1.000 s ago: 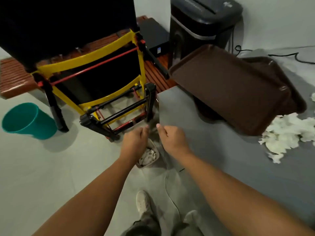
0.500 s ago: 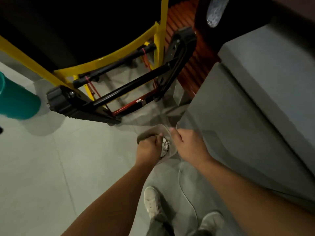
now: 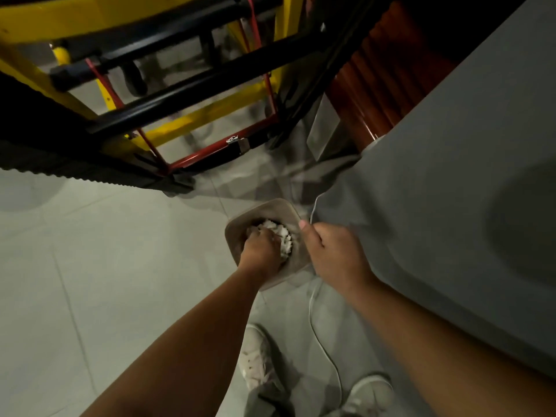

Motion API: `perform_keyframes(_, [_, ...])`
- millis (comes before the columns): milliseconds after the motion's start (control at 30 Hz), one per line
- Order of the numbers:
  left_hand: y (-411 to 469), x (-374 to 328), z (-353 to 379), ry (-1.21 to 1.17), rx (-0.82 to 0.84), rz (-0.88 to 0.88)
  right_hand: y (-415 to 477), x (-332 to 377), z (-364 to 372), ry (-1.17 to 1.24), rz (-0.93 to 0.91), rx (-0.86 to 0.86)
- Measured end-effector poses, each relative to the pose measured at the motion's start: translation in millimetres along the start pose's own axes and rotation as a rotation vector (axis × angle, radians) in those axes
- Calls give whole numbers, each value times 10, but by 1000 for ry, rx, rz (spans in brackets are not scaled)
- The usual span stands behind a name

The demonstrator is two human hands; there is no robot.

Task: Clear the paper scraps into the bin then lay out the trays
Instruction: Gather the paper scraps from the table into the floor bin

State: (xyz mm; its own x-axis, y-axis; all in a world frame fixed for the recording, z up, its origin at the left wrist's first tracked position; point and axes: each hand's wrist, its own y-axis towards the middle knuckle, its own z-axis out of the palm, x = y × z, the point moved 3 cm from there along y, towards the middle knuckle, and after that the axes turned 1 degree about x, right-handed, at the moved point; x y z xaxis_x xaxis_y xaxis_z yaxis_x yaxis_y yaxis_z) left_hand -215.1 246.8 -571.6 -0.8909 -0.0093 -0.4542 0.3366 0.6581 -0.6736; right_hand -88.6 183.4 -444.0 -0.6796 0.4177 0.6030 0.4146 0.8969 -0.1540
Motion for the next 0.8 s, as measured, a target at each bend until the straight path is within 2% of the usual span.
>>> perform_keyframes(167, [134,108,171,-32,55,-45,34,-200,243,118,50,65])
perform_keyframes(267, [75,199,90,-49,2,-7,54,-219,336,176,104,120])
perform_keyframes(467, [-135,372,-315,20,-129,107,189,-206,579,179,108,101])
perform_keyframes(633, [-285,492,-611,49,-200,160,358,-212,905,164,142,237])
perform_keyframes(800, [-442,562,-720,73,-185,170,371,-237,987,74,243,391])
